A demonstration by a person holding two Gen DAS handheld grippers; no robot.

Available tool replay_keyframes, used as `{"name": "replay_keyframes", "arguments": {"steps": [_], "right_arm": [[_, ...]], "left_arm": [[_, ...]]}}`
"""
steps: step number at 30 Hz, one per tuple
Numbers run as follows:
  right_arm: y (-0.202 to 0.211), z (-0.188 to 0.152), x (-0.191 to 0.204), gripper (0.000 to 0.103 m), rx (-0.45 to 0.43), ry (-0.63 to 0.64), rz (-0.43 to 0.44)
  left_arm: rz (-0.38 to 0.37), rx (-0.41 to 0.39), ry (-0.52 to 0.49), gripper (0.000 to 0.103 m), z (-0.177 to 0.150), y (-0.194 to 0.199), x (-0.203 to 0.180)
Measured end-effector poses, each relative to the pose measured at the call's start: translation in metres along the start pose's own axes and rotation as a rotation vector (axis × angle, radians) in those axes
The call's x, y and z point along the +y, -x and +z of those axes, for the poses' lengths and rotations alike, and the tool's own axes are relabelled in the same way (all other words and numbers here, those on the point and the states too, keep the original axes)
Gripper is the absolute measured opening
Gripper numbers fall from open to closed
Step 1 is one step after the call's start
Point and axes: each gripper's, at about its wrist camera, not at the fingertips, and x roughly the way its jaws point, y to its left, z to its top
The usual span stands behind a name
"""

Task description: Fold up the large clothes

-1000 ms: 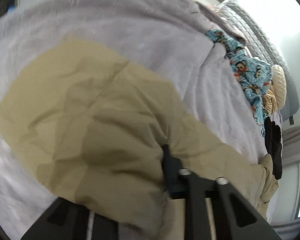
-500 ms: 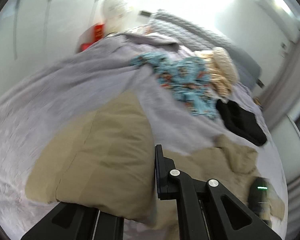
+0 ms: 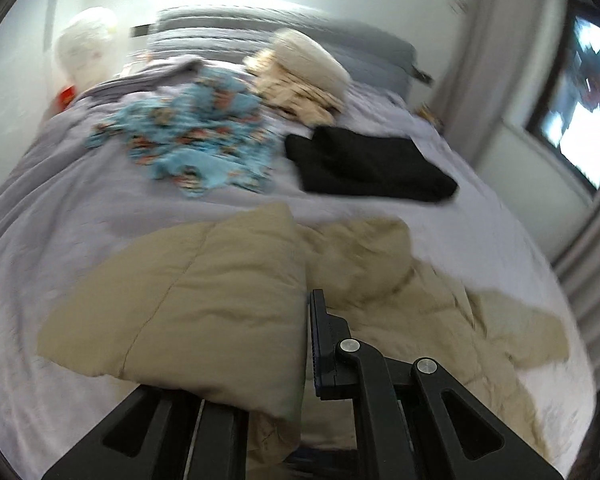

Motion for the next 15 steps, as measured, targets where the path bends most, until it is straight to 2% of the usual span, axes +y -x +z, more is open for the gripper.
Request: {"name": "replay_keyframes", "arguments": {"steps": [4,6,8,9,10,12,15], "right_arm": [[0.081,-0.005,-0.061,0.016,-0.126,-0.026,-0.173],[0.112,-0.009,-0.089,0.017,-0.17,-0.053,-0.236],[0.131,-0.014,-0.113,0.017,-0.186,-0.086,-0.271],[0.137,-0.016,-0.123,0.017,-0.188,-0.103,-0.272],[0.142,-0.019,-0.13,0.017,-0.188,-0.114,-0.268],[0.146,-0.023,-0.135,0.017,-0.19,-0.12,-0.257],[0.139,-0.024,-0.137,0.017,-0.194,-0.124,-0.249]], "left_arm": [[0.052,0.121,-0.128,0.01,-0.029,-0.066,-0.061],[0.094,0.177,-0.175,0.011,-0.048,-0.092,-0.078],[0.122,0.219,-0.222,0.032,-0.071,-0.109,-0.086],[0.12,0.232,-0.24,0.064,-0.08,-0.112,-0.09],[0.127,0.232,-0.253,0.09,-0.087,-0.115,-0.092],[0.146,0.213,-0.278,0.093,-0.095,-0.109,-0.098],[0.101,0.23,-0.302,0.093,-0.101,-0.092,-0.105]]}}
